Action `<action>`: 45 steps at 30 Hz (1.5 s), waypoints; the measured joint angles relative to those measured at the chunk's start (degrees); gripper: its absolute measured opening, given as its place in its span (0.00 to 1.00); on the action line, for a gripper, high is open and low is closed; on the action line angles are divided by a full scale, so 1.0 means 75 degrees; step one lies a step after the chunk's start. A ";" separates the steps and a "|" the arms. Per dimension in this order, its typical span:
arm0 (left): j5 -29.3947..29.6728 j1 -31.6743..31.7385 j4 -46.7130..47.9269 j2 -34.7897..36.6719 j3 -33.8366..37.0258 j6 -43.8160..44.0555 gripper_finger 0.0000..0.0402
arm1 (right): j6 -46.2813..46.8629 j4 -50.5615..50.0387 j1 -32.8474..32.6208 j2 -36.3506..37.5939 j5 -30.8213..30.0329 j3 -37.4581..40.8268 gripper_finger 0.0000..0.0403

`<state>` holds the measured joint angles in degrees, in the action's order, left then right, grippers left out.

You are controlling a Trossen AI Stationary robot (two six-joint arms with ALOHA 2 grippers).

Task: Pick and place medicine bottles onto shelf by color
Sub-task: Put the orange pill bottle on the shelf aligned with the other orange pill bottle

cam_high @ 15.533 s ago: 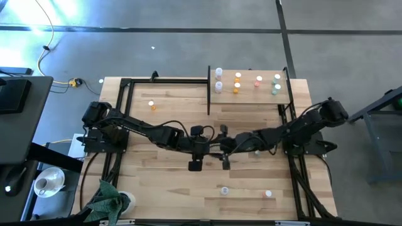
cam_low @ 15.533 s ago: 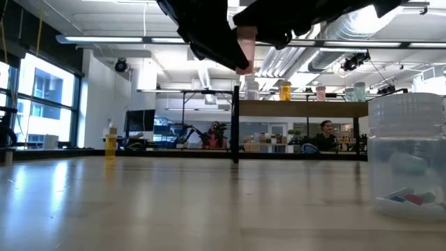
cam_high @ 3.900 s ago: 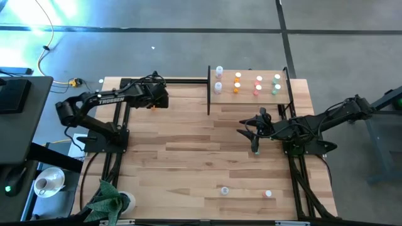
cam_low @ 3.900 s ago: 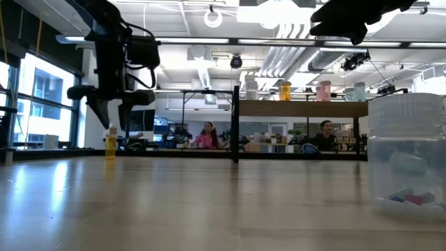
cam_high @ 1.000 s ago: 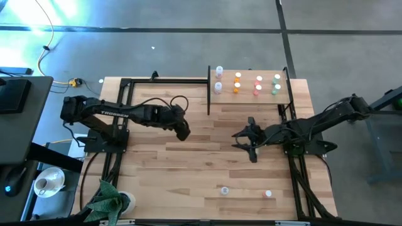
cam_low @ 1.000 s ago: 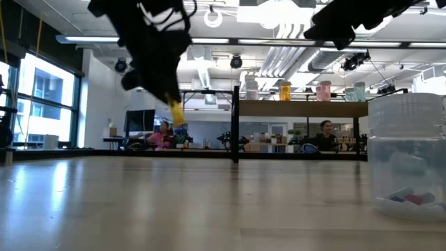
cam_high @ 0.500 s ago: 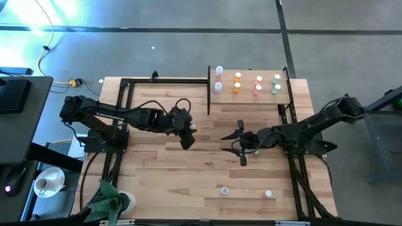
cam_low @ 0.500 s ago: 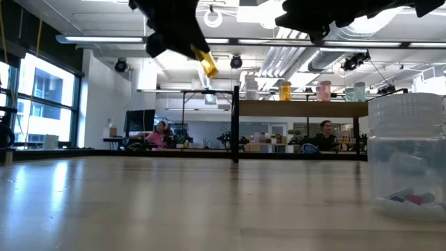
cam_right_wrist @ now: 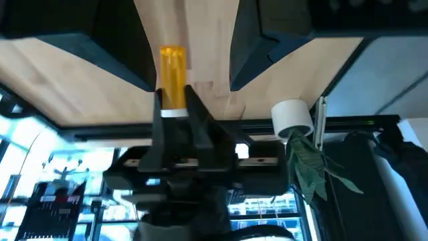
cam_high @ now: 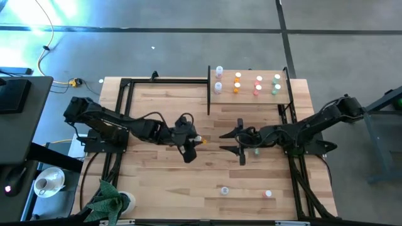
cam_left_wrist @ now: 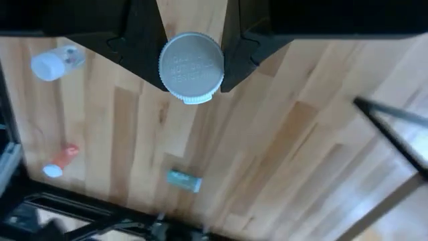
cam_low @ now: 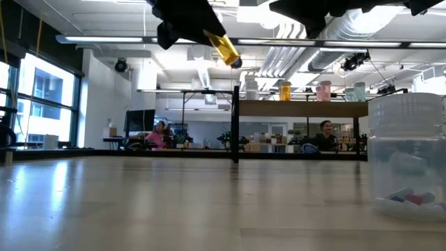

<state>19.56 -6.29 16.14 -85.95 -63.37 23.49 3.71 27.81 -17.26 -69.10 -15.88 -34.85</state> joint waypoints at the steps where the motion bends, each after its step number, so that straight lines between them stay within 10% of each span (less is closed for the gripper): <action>1: 0.0005 -0.0047 -0.0008 -0.0054 0.0000 -0.0015 0.26 | 0.0130 -0.0041 0.0000 -0.0001 0.0014 -0.0002 0.45; 15: -0.0001 -0.0343 -0.0484 -0.0838 0.0002 -0.0261 0.27 | 0.0189 -0.3102 -0.0020 -0.1260 -0.0009 -0.1620 0.45; 35: 0.0054 -0.0628 -0.0797 -0.0828 0.0005 -0.0842 0.27 | -0.0571 -0.3030 0.0033 -0.2914 0.0356 -0.2646 0.58; 45: 0.0168 -0.0623 -0.0994 -0.0825 0.0005 -0.1023 0.27 | -0.0476 -0.3287 0.0204 -0.2924 0.0414 -0.2646 0.47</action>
<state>20.82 -10.96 8.68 -92.14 -63.33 15.82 0.14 3.15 -15.73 -91.02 -12.78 -54.70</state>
